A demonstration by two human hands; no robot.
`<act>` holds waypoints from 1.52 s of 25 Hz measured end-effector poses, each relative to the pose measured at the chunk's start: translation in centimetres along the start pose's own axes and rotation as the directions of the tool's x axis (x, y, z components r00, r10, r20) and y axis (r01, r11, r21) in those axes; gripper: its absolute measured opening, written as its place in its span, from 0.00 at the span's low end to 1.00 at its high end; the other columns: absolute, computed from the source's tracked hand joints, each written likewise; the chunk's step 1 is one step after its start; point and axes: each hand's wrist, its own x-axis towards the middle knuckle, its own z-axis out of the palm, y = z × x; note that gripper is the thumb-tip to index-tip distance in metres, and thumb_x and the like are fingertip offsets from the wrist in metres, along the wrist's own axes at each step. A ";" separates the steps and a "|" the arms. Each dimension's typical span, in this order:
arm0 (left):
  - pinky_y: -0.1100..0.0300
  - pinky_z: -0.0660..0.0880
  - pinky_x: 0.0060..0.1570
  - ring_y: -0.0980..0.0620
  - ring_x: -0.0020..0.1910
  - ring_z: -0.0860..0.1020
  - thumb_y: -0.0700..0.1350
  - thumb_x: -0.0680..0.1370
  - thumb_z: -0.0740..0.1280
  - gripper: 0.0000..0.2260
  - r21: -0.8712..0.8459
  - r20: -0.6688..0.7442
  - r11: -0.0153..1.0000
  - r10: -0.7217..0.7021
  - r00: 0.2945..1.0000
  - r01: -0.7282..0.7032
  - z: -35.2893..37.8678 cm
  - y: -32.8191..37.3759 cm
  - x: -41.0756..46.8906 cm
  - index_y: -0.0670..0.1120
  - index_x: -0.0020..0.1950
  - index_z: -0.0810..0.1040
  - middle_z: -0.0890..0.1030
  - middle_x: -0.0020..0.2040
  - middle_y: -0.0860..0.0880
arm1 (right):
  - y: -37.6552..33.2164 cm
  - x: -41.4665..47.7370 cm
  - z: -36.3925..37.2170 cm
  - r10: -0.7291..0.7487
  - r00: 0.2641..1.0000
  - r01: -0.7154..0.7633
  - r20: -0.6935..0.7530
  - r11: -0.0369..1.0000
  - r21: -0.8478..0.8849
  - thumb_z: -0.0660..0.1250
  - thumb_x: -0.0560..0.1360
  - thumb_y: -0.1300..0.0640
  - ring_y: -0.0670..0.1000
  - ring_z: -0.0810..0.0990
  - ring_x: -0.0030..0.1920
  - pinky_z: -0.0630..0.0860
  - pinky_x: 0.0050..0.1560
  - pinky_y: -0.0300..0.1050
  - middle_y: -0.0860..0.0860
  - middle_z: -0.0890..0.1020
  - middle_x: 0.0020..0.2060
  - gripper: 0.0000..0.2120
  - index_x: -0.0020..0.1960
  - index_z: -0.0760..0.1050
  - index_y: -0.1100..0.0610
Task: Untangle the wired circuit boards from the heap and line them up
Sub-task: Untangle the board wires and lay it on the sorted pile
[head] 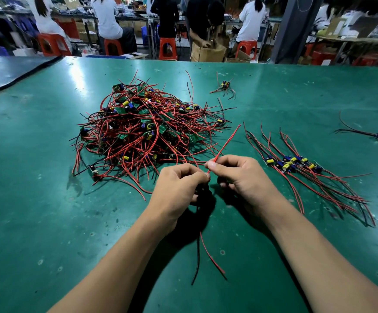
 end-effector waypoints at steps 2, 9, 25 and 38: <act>0.52 0.79 0.34 0.48 0.30 0.75 0.35 0.73 0.71 0.09 0.004 0.005 1.000 0.004 1.000 -0.004 0.0 0.0 0.0 0.42 0.32 0.80 0.76 0.30 0.46 | -0.1 0.4 -0.3 0.011 0.996 -0.008 -0.086 0.999 0.034 0.74 0.75 0.55 0.48 0.63 0.21 0.58 0.25 0.35 0.51 0.68 0.22 0.06 0.45 0.81 0.58; 0.58 0.77 0.31 0.51 0.29 0.74 0.35 0.73 0.71 0.08 0.020 0.061 1.000 -0.014 0.998 0.013 0.0 0.2 -0.3 0.41 0.34 0.80 0.76 0.28 0.49 | -0.4 1.3 -1.4 -0.012 0.953 0.046 -0.303 0.993 0.107 0.72 0.76 0.58 0.45 0.65 0.20 0.57 0.27 0.33 0.47 0.69 0.21 0.02 0.45 0.82 0.56; 0.68 0.67 0.24 0.56 0.26 0.72 0.36 0.71 0.71 0.06 0.086 0.106 0.995 -0.066 0.992 0.057 -0.6 0.6 -0.6 0.41 0.34 0.81 0.77 0.32 0.46 | -2.3 0.7 -1.9 0.186 0.980 -0.100 -0.064 0.749 0.655 0.68 0.73 0.57 0.44 0.64 0.22 0.64 0.21 0.35 0.48 0.70 0.28 0.09 0.36 0.78 0.59; 0.61 0.77 0.28 0.45 0.27 0.80 0.35 0.75 0.68 0.02 -0.080 0.104 0.987 -0.133 0.986 0.141 -0.8 0.6 -0.5 0.36 0.44 0.80 0.78 0.33 0.40 | 0.1 -0.2 -0.1 0.083 0.993 -0.082 0.085 0.996 -0.022 0.75 0.73 0.52 0.47 0.69 0.26 0.63 0.24 0.37 0.52 0.74 0.30 0.12 0.49 0.83 0.60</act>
